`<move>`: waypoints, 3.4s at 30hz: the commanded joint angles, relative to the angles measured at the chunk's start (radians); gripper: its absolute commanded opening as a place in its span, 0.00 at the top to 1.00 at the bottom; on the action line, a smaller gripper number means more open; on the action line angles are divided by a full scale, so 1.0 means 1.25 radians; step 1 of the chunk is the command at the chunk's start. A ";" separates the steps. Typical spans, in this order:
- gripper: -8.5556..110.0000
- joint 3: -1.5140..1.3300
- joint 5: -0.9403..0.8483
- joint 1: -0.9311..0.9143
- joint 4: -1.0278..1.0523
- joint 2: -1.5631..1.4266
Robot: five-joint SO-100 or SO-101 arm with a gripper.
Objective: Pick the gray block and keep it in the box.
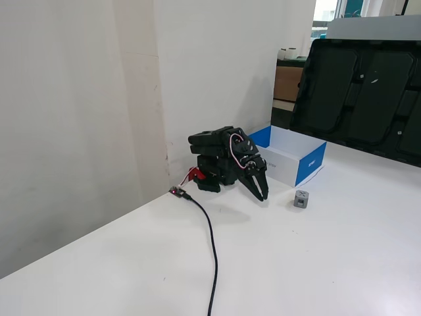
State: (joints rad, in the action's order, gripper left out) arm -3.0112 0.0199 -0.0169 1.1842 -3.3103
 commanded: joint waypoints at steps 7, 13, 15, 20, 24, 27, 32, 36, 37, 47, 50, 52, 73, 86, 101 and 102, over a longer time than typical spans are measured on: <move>0.93 -0.007 0.001 0.006 0.005 -0.096; 0.93 -0.007 0.001 0.012 0.005 -0.096; 0.92 -0.007 -0.002 0.015 0.004 -0.096; 0.93 -0.007 0.000 0.042 0.000 -0.096; 0.93 0.021 -0.038 0.031 -0.001 -0.096; 0.93 0.033 -0.039 0.042 -0.001 -0.093; 0.93 0.053 -0.047 0.060 0.005 -0.087; 0.93 0.072 -0.040 0.071 0.004 -0.087; 0.93 0.075 -0.038 0.079 0.002 -0.086; 0.93 0.136 -0.023 0.097 -0.064 0.053; 0.93 0.164 -0.021 0.107 -0.076 0.120; 0.93 0.184 -0.022 0.110 -0.079 0.155; 0.93 0.474 -0.005 0.174 -0.098 0.665; 0.80 0.573 -0.006 0.282 -0.082 0.817; 0.79 0.820 -0.004 0.317 -0.037 1.228; 0.78 0.825 -0.005 0.318 -0.047 1.239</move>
State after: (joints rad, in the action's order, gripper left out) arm -2.0877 0.0092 0.3743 1.1413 -1.7994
